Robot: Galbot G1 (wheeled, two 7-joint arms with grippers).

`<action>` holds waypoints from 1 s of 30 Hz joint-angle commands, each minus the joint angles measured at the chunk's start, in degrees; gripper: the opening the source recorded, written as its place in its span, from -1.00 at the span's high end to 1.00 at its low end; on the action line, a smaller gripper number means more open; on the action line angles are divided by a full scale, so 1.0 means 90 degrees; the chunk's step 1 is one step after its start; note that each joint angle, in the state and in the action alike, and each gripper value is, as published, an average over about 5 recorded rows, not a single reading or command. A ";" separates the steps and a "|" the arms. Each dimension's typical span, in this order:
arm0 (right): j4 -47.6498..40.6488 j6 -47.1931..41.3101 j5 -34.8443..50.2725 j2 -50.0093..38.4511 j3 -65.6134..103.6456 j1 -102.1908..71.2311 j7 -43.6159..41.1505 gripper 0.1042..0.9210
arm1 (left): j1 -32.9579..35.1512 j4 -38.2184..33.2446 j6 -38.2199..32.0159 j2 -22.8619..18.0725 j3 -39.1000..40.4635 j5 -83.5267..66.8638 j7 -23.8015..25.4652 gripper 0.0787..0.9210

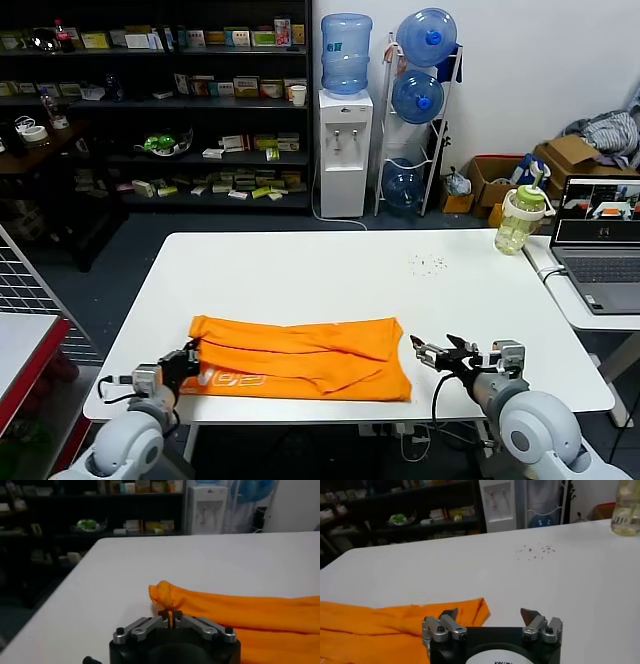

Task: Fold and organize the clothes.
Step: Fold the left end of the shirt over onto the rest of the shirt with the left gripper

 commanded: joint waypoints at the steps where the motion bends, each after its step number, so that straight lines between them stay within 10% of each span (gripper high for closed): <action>1: -0.0133 0.0017 -0.0034 0.0099 -0.0379 0.0445 -0.0051 -0.76 | 0.0181 0.0970 -0.0170 0.1593 -0.0901 -0.0429 0.0199 0.91; 8: -0.0236 0.0056 -0.0131 0.0206 -0.0535 0.0545 -0.0159 -0.76 | -0.0103 0.1993 -0.0475 0.2038 -0.0958 -0.0257 0.0453 0.91; 13: -0.0225 0.0070 -0.0179 0.0210 -0.0488 0.0486 -0.0171 -0.76 | 0.0330 0.0852 -0.0234 0.1954 -0.1097 -0.0347 0.0246 0.91; 20: -0.0178 0.0040 -0.0221 0.0255 -0.0429 0.0379 -0.0060 -0.76 | 0.0117 -0.1613 0.0952 0.0810 -0.0235 -0.1317 -0.0772 0.91; 30: -0.0118 -0.0020 -0.0225 0.0380 -0.0310 0.0165 0.0136 -0.76 | -0.1917 -0.1410 0.1371 -0.0959 0.1709 -0.1675 -0.1726 0.91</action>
